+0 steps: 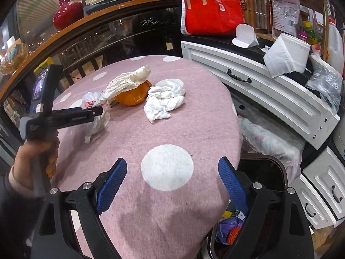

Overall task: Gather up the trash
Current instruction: 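Move both tools back over the table, then grasp the white plastic bag with the left tool while the right tool grasps a white tissue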

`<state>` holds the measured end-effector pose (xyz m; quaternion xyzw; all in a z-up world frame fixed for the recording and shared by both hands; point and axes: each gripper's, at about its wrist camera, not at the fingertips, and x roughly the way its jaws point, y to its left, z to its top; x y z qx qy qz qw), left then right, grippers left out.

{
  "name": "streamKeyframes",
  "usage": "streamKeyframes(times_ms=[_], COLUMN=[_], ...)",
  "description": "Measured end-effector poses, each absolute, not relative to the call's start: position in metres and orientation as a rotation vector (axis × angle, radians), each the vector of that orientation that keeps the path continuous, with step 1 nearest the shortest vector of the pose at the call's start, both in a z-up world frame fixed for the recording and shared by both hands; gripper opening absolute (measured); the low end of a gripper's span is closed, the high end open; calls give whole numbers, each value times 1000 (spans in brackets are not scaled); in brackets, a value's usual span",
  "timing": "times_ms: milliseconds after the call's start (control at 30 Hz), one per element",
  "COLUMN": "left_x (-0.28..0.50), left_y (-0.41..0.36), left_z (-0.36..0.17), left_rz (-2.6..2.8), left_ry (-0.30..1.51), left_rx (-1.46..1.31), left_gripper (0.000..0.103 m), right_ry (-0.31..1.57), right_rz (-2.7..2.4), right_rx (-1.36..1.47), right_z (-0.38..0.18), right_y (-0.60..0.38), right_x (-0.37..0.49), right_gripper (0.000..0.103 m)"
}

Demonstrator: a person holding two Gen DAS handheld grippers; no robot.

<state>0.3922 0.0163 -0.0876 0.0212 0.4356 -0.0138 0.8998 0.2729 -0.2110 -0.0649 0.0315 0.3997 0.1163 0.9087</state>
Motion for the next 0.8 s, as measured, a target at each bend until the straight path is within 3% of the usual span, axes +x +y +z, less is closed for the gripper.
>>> streamKeyframes(times_ms=[33,100,267,600,700,800], left_x=[395,399,387,342,335,327], left_y=[16,21,35,60,63,63], left_z=[-88,-90,-84,-60,-59,-59], left_rz=[-30,-30,-22,-37,-43,-52], left_ry=[904,908,881,808,803,802], left_rx=[47,46,-1,-73,-84,-94], left_gripper=[59,40,28,28,28,28], right_ry=[826,830,856,910,915,928], right_rz=[240,238,243,249,235,228], right_rx=[60,49,27,-48,-80,-88], right_z=[-65,-66,-70,-85,-90,-94], right_y=[-210,-206,-195,-161,-156,-157], right_x=[276,285,316,383,391,395], right_gripper=[85,85,85,85,76,56])
